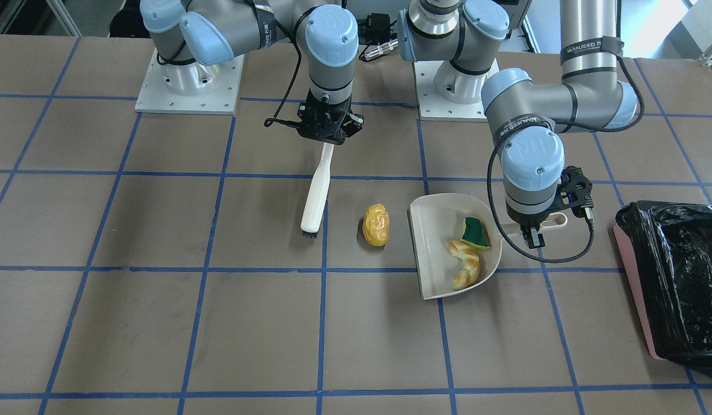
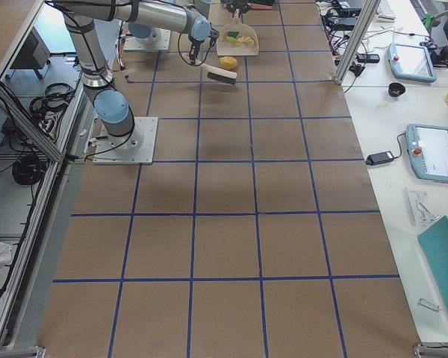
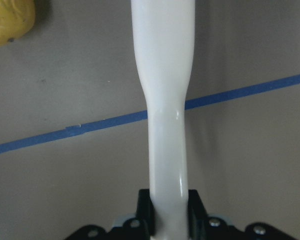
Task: Sweep and dump trash into bin
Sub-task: 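Sweep the yellow potato into the dustpan held by the left gripper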
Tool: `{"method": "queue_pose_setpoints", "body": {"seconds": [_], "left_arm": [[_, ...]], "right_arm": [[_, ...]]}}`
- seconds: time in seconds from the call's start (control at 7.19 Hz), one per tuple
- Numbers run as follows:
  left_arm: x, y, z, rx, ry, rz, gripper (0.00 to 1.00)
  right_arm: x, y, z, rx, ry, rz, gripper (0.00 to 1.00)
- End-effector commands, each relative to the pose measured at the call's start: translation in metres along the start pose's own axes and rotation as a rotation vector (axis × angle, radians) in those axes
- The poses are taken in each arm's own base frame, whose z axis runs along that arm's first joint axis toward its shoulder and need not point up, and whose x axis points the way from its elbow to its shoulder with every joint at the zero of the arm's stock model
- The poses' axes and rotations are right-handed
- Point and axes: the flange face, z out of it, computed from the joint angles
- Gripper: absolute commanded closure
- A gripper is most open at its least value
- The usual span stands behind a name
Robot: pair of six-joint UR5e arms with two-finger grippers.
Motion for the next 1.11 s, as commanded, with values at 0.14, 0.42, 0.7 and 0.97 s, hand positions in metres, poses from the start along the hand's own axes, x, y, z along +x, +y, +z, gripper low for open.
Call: {"method": "queue_pose_setpoints", "body": {"seconds": [0.14,0.42,0.7,0.97], "left_arm": [[-0.021,0.046,-0.007,0.031,-0.016,-0.033,1.00],[-0.027,0.062,-0.007,0.028,-0.016,-0.036,1.00],[-0.029,0.074,-0.011,0.024,-0.006,-0.034,1.00],[-0.027,0.082,-0.017,-0.009,0.008,-0.029,1.00]], "right_arm": [[-0.030,0.026,0.017,0.037,-0.040,0.027,0.99],[-0.054,0.030,0.032,0.072,-0.085,0.033,0.99],[-0.078,0.015,0.024,0.085,-0.109,0.030,0.98],[-0.119,0.008,0.027,0.038,-0.164,0.035,0.98]]}}
